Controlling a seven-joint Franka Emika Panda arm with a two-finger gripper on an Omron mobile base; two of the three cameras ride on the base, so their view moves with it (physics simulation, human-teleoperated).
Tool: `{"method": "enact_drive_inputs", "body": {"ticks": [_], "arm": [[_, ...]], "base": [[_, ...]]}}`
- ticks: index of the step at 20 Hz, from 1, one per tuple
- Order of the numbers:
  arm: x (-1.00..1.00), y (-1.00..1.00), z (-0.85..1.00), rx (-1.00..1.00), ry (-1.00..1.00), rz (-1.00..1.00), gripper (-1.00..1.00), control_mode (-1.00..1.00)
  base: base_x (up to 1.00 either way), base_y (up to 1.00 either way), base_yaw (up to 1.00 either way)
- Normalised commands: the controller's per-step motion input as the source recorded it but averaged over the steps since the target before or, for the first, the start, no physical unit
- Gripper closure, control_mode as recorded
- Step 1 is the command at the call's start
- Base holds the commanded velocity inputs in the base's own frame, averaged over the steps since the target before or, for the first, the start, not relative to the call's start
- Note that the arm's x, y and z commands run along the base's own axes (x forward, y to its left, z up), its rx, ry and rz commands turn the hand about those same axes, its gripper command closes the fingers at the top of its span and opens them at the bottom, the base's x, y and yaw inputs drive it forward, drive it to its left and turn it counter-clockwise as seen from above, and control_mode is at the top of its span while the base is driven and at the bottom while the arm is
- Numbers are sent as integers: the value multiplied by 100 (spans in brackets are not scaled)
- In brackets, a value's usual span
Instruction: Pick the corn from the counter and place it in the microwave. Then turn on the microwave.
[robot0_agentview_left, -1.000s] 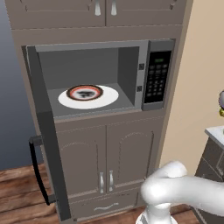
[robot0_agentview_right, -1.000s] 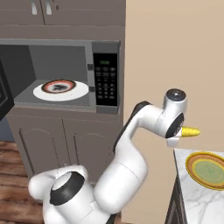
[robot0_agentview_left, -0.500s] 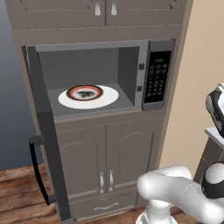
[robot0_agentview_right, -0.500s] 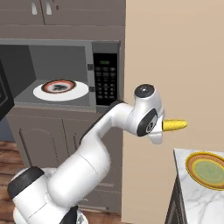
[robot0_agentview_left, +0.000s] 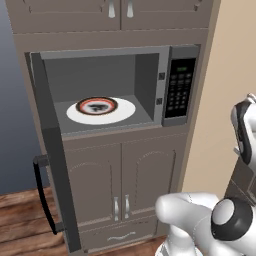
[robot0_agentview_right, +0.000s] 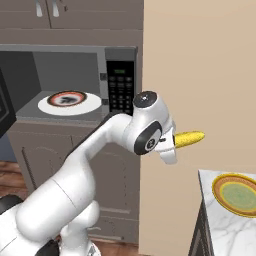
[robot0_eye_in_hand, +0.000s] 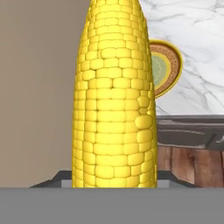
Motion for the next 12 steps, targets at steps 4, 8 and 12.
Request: {"method": "enact_drive_inputs", "body": {"ticks": [4,8,12], "arm": [[-32,31,4,-3,2,28,100,-100],[-16,40,4,-2,7,32,100,-100],[-12,47,6,-3,10,30,100,-100]], "base": [[0,0,0],[0,0,0],[0,0,0]]}}
